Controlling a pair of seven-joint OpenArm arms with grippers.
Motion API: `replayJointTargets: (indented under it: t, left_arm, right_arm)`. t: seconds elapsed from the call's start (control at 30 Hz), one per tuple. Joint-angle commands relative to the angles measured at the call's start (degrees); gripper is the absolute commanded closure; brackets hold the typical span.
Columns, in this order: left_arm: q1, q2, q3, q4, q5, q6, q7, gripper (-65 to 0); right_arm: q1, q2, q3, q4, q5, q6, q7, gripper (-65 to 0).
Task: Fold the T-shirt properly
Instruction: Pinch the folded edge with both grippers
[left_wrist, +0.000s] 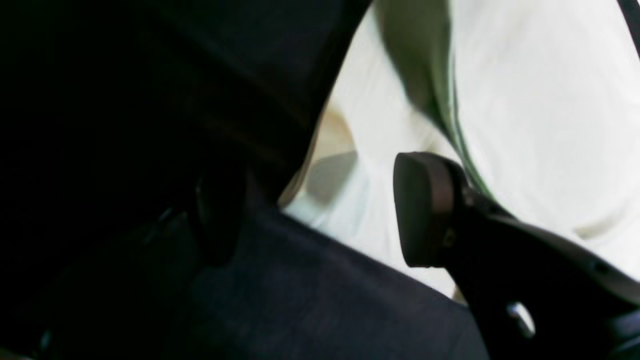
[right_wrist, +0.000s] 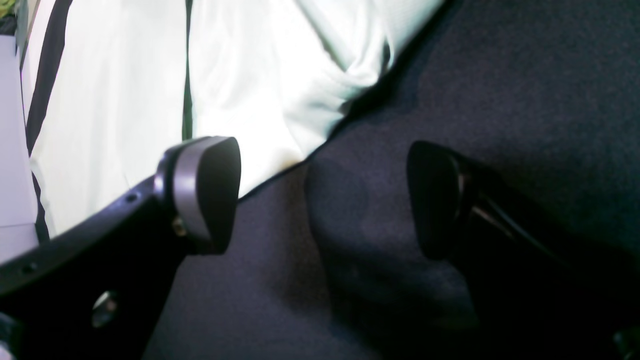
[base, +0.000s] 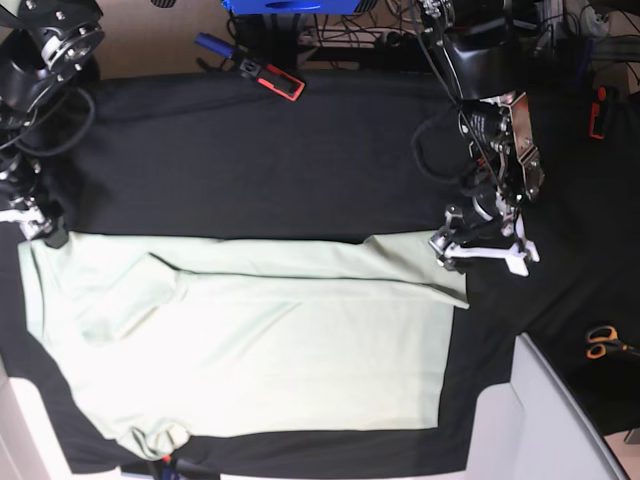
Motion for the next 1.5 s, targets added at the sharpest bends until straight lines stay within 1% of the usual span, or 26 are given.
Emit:
replayJointTargets:
  t: [0.0, 0.1, 0.27, 0.3, 0.33, 0.43, 0.47, 0.5, 0.63, 0.73, 0.83, 0.93, 0.97, 1.03, 1.07, 1.17, 1.23, 1.27, 1.3, 1.33, 1.37, 1.47]
  left_arm:
    - [-0.6, 0.4, 1.4, 0.2, -0.5, -0.4, 1.1, -45.7]
    - [-0.9, 0.4, 4.4, 0.3, -0.7, -0.4, 1.0, -45.7]
    - [-0.9, 0.7, 6.1, 0.3, -1.1, -0.4, 1.0, -45.3]
    - [-0.8, 0.7, 5.7, 0.2, -1.1, -0.4, 1.0, -43.8]
    - [-0.8, 0.7, 5.5, 0.1, -1.1, -0.4, 1.0, -40.6]
    - [-0.7, 0.5, 5.4, -0.1, -1.1, -0.4, 1.0, -25.5]
    - [-0.7, 0.5, 5.4, -0.2, -1.1, -0.4, 1.0, -22.0]
    - [-0.7, 0.5, 5.4, -0.2, -1.1, -0.4, 1.0, -21.0]
    - [-0.7, 0.5, 4.4, -0.2, -1.1, -0.4, 1.0, -20.7]
    - [-0.7, 0.7, 1.8, -0.2, -1.1, -0.4, 1.0, -20.3]
    - [-0.7, 0.6, 1.4, -0.3, -1.1, -0.4, 1.0, -20.0]
    - [-0.7, 0.5, 1.4, -0.3, -1.0, -0.4, 1.0, -19.7]
    - [-0.6, 0.5, 1.4, -0.3, -1.0, -0.4, 1.0, -17.6]
    - [-0.6, 0.5, 1.4, -0.3, -1.0, -0.4, 1.0, -10.7]
    - [-0.6, 0.5, 1.4, -0.3, -1.0, -0.4, 1.0, -7.6]
    - [-0.6, 0.5, 1.4, -0.3, -1.0, -0.4, 1.1, -4.5]
    - [-0.1, 0.5, 1.4, -0.3, -1.0, -0.4, 1.1, -2.4]
    - [0.1, 0.5, 1.4, -0.3, -1.0, -0.4, 1.1, -0.7]
    - [0.2, 0.5, 1.4, -0.3, -1.0, -0.4, 1.1, 0.0]
    - [0.2, 0.5, 1.5, -0.3, -1.0, -0.4, 1.1, 0.0]
    - [0.2, 0.5, 1.6, -0.3, -1.0, -0.4, 1.1, 0.0]
    - [0.2, 0.5, 1.7, -0.3, -1.0, -0.4, 1.1, 0.0]
  right_arm:
    - [0.4, 0.9, 0.0, 0.5, -0.3, -0.3, -0.4, -49.5]
    - [0.4, 0.9, 0.0, 0.5, -0.3, -0.3, -0.4, -49.3]
    - [0.4, 0.9, 0.0, 0.5, -0.4, -0.3, -0.4, -49.3]
    - [0.4, 0.9, 0.0, 0.5, -0.4, -0.3, -0.4, -49.3]
    - [0.4, 0.9, 0.0, 0.5, -0.4, -0.3, -0.4, -49.3]
    - [0.4, 0.9, 0.0, 0.5, -0.4, -0.3, -0.1, -49.3]
    - [0.4, 0.9, 0.0, 0.3, -0.3, -0.3, 0.0, -49.3]
    - [0.4, 0.9, 0.0, 0.3, -0.3, -0.3, 0.0, -49.3]
    - [0.7, 0.6, 0.2, 0.3, -0.2, -0.3, 0.2, -49.3]
    - [1.6, 0.5, 0.2, 0.2, -0.2, -0.3, 2.3, -49.5]
    - [3.2, 0.5, 0.2, -0.4, -0.2, -0.4, 2.9, -49.5]
    - [5.5, 1.7, 0.1, -4.9, -0.4, -0.4, 3.2, -49.5]
    - [6.2, 2.5, 0.1, -7.1, -0.5, -0.4, 3.3, -49.5]
    - [7.7, 3.5, 0.1, -11.0, -0.4, -0.4, 3.7, -49.5]
    - [8.1, 3.9, 0.0, -12.5, -0.4, -0.4, 5.0, -49.3]
    - [9.1, 4.9, -0.3, -15.2, -0.5, -0.4, 8.6, -49.3]
    - [9.5, 5.4, -0.3, -16.3, -0.6, -0.4, 9.5, -49.2]
    - [9.6, 5.4, -0.3, -16.5, -0.6, -0.4, 9.5, -48.0]
    - [9.6, 5.4, -0.3, -16.5, -0.6, -0.4, 9.5, -44.3]
    - [9.6, 5.4, -0.3, -16.5, -0.6, -0.4, 9.5, -38.7]
    - [9.6, 5.4, -0.3, -16.5, -0.6, -0.3, 9.5, -31.0]
    - [9.6, 5.4, -0.3, -16.5, -0.6, -0.3, 9.5, -5.1]
